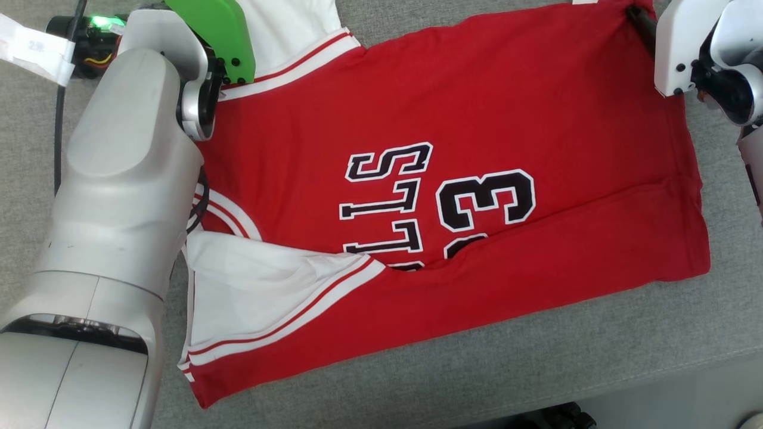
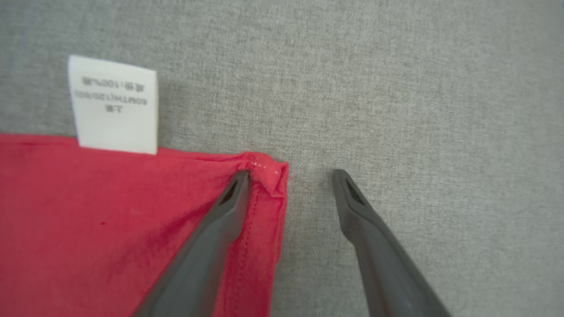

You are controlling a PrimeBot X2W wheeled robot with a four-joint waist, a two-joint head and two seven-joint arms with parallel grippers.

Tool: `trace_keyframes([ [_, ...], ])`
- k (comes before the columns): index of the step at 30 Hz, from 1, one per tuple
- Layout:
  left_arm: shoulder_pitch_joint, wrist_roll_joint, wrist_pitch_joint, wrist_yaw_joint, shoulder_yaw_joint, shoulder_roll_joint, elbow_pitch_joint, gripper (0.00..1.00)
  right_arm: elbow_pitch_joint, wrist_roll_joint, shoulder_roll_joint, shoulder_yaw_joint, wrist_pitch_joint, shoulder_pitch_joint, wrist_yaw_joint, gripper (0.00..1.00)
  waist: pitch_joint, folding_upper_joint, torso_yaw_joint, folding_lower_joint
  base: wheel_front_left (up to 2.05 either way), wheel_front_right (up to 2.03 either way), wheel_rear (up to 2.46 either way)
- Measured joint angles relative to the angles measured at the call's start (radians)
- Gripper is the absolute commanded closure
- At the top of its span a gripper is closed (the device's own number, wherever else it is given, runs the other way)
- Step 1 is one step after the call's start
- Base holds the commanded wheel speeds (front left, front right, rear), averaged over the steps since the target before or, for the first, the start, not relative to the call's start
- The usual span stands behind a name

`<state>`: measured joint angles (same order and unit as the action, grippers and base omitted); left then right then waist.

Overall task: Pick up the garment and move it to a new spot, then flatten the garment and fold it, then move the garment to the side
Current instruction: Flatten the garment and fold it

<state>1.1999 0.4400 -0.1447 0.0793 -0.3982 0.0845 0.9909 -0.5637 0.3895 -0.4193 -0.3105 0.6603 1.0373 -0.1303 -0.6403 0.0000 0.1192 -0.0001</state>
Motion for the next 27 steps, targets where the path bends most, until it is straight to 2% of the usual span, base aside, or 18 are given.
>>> trace_keyframes([
  [1, 0.000, 0.003, 0.006, 0.000, 0.000, -0.001, 0.002, 1.00, -0.002, 0.007, -0.002, -0.005, 0.002, 0.001, 0.000, 0.99, -0.001, 0.0000, -0.002, 0.0000, 0.00, 0.00, 0.00],
  [5, 0.000, 0.005, 0.069, 0.000, 0.001, -0.004, 0.009, 1.00, -0.007, 0.023, 0.001, -0.016, -0.013, 0.003, -0.002, 1.00, 0.001, 0.0000, -0.005, 0.0000, 0.00, 0.00, 0.00],
  [9, -0.001, 0.005, 0.176, 0.001, 0.007, -0.001, 0.004, 1.00, -0.034, -0.017, 0.005, 0.020, -0.098, 0.009, -0.003, 1.00, 0.003, 0.0000, -0.007, 0.0000, 0.00, 0.00, 0.00],
  [14, 0.002, 0.000, 0.332, 0.001, 0.012, 0.008, -0.003, 1.00, -0.070, -0.092, 0.042, 0.082, -0.227, 0.019, -0.002, 1.00, 0.008, 0.0000, -0.010, 0.0001, 0.00, 0.00, 0.00],
  [18, 0.011, -0.014, 0.394, 0.000, 0.017, 0.017, -0.034, 1.00, -0.093, -0.141, 0.071, 0.121, -0.312, 0.031, -0.002, 1.00, 0.013, 0.0000, -0.014, 0.0001, 0.00, 0.00, 0.00],
  [23, 0.005, -0.038, 0.406, -0.001, 0.049, 0.027, -0.164, 1.00, -0.123, -0.161, 0.088, 0.145, -0.376, 0.033, -0.002, 1.00, 0.027, 0.0000, -0.023, 0.0001, 0.00, 0.00, 0.00],
  [27, -0.127, -0.048, 0.407, -0.038, 0.086, 0.014, -0.334, 1.00, -0.116, -0.157, 0.087, 0.152, -0.436, -0.005, -0.001, 1.00, 0.047, 0.0000, -0.033, 0.0001, 0.00, 0.00, 0.00],
])
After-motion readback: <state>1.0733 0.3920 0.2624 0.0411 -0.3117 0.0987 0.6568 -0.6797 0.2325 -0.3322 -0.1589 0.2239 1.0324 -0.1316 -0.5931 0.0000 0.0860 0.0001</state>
